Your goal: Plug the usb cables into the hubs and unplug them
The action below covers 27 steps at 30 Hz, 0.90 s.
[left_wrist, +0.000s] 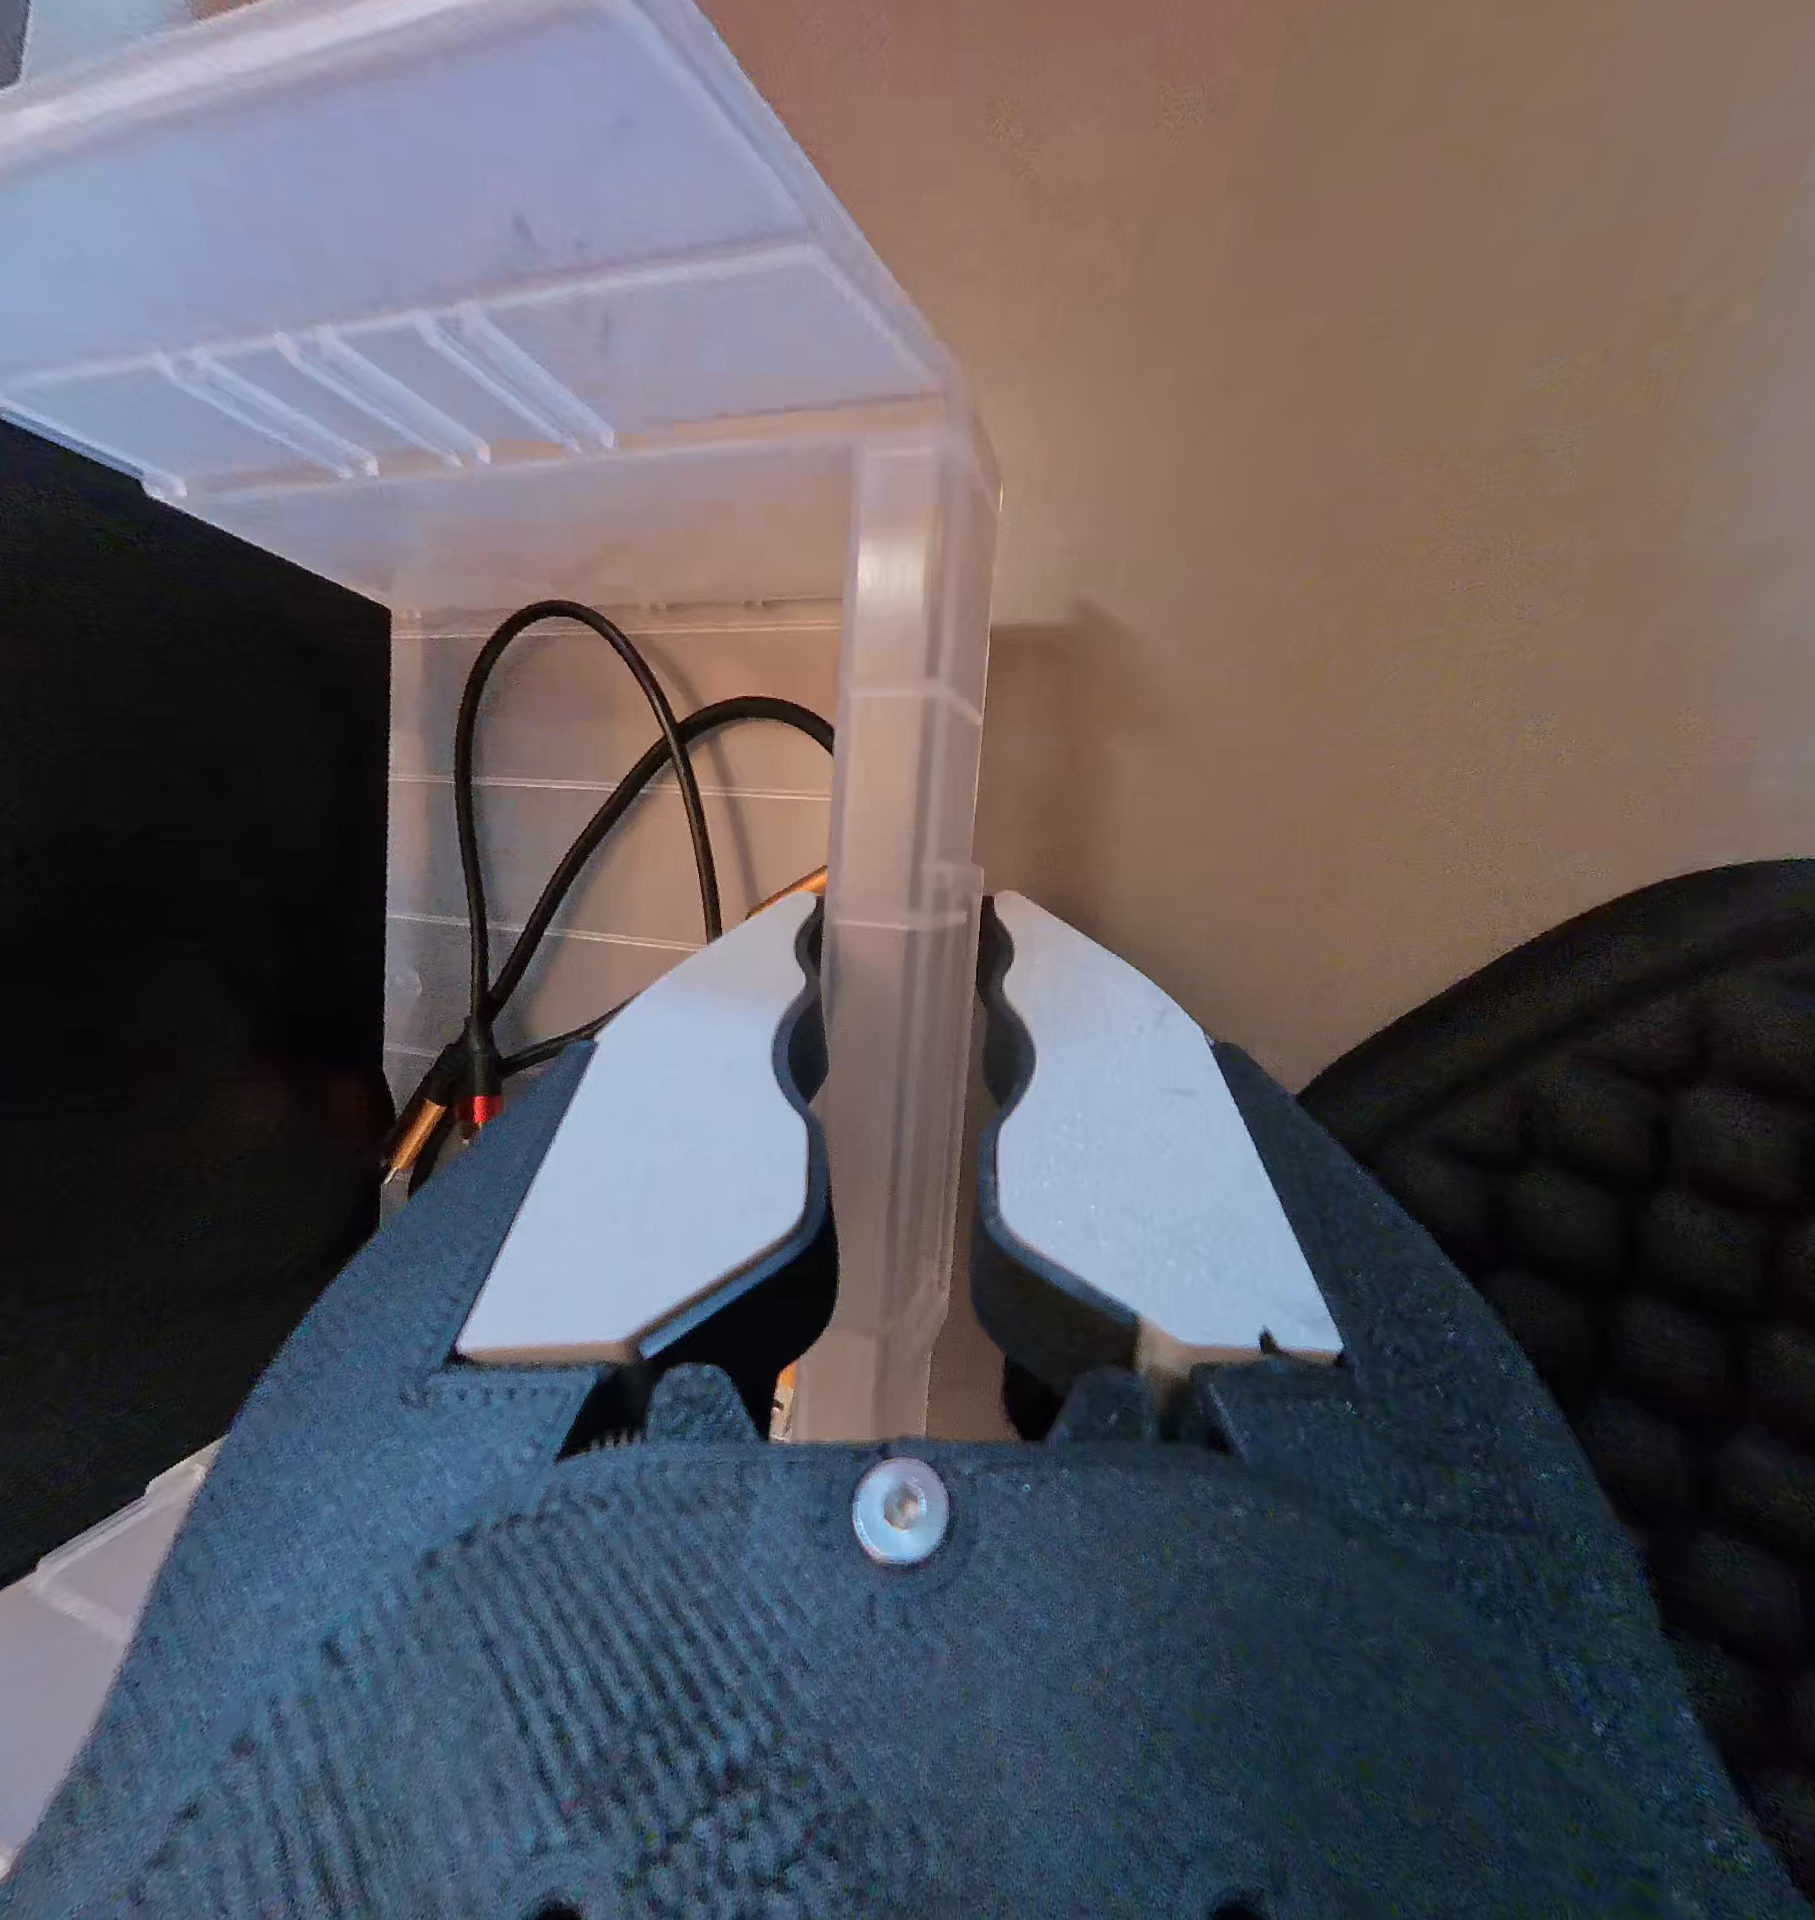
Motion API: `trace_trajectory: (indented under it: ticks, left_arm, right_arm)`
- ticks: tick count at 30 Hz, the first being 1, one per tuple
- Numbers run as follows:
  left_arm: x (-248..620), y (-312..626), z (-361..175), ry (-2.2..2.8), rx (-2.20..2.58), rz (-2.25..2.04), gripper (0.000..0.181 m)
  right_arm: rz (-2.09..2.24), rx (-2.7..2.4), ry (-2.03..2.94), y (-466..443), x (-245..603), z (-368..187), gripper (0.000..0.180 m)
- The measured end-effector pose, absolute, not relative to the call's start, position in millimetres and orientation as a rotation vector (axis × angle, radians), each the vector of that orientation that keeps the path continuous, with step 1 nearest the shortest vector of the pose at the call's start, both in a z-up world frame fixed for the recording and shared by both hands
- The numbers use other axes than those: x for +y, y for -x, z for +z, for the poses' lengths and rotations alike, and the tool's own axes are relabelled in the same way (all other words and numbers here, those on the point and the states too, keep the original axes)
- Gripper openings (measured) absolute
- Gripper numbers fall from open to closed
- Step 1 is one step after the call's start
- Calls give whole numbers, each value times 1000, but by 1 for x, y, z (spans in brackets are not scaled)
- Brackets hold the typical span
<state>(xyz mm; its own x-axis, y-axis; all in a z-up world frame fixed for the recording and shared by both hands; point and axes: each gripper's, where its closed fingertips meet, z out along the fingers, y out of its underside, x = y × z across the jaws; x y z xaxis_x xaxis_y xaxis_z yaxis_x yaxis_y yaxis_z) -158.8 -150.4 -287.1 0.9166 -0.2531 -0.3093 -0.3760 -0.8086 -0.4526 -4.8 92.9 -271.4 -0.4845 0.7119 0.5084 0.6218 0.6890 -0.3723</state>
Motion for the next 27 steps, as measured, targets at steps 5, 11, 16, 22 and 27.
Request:
trace_trajectory:
  ticks: [5, 11, 16, 22, 27]
  left_arm:
    - [-145, 169, -287, 2544, 448, 327, 27]
    - [-134, 187, -287, 2541, 458, 327, 27]
    - [-122, 210, -287, 2527, 471, 341, 27]
    - [-107, 236, -285, 2495, 457, 403, 31]
    - [-97, 229, -265, 2438, 393, 249, 35]
  right_arm:
    - [78, -2185, 1101, -32, 126, -277, 35]
    - [-16, -2102, 1190, -28, 170, -278, 35]
    - [-71, -2065, 1190, -4, 214, -279, 34]
    - [124, -1916, 1244, 10, 222, -263, 52]
    - [623, -1753, 1161, 12, 161, -213, 53]
